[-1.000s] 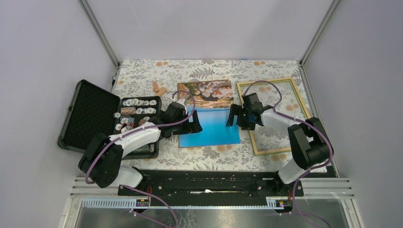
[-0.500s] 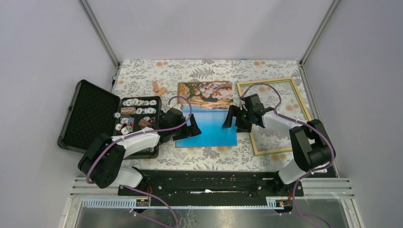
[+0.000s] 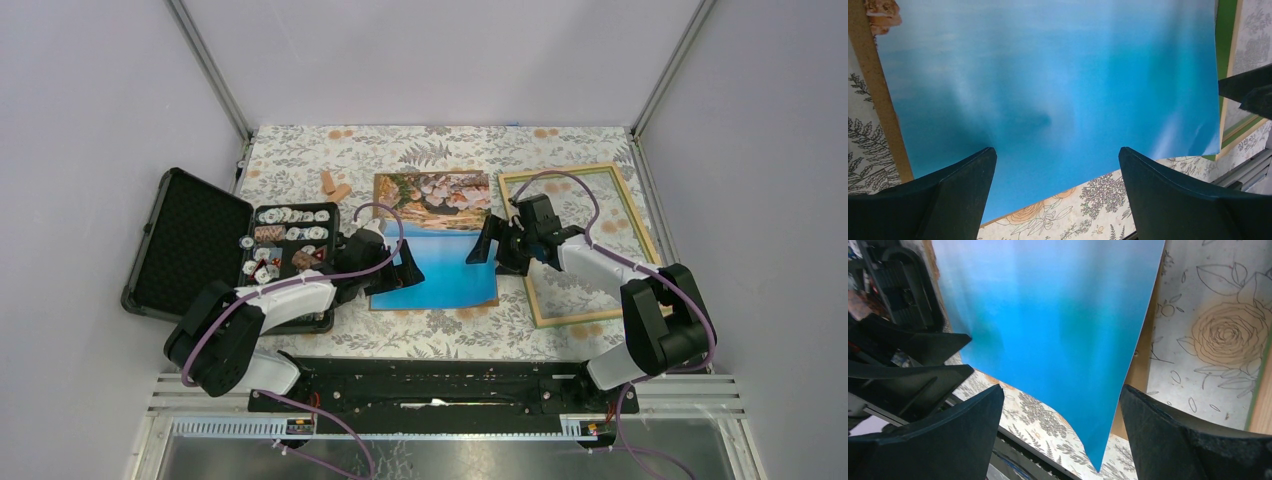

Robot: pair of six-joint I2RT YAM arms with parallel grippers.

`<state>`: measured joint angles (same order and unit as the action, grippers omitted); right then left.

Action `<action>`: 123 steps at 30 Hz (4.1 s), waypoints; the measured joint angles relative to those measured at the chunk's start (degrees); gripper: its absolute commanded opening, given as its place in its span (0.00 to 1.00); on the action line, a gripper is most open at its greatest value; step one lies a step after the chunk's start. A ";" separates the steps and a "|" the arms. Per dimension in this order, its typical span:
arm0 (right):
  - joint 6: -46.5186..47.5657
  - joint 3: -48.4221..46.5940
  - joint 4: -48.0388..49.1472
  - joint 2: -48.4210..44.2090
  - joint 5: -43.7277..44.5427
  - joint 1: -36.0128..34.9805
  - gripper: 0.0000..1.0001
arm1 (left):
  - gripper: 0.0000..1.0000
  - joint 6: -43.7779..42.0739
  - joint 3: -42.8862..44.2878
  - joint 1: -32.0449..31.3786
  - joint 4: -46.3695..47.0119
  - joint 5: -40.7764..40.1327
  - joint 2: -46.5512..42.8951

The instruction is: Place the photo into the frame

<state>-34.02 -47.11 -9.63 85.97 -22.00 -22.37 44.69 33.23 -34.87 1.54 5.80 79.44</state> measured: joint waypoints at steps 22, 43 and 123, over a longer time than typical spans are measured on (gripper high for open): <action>-8.61 -0.04 28.76 17.90 -17.92 9.20 0.64 | 0.99 -0.35 -1.64 0.33 2.08 0.02 -0.85; -6.47 -22.99 34.05 39.41 -29.03 11.19 0.08 | 0.99 -4.39 -2.73 0.94 -1.75 0.44 -4.74; 45.48 -31.58 -34.21 14.27 56.15 -3.10 0.00 | 0.99 -23.52 22.86 -5.11 -19.10 1.31 -23.98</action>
<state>11.46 -78.70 -43.83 100.25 34.15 -25.47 21.17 56.10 -39.99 -17.56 7.11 55.46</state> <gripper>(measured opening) 0.014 0.987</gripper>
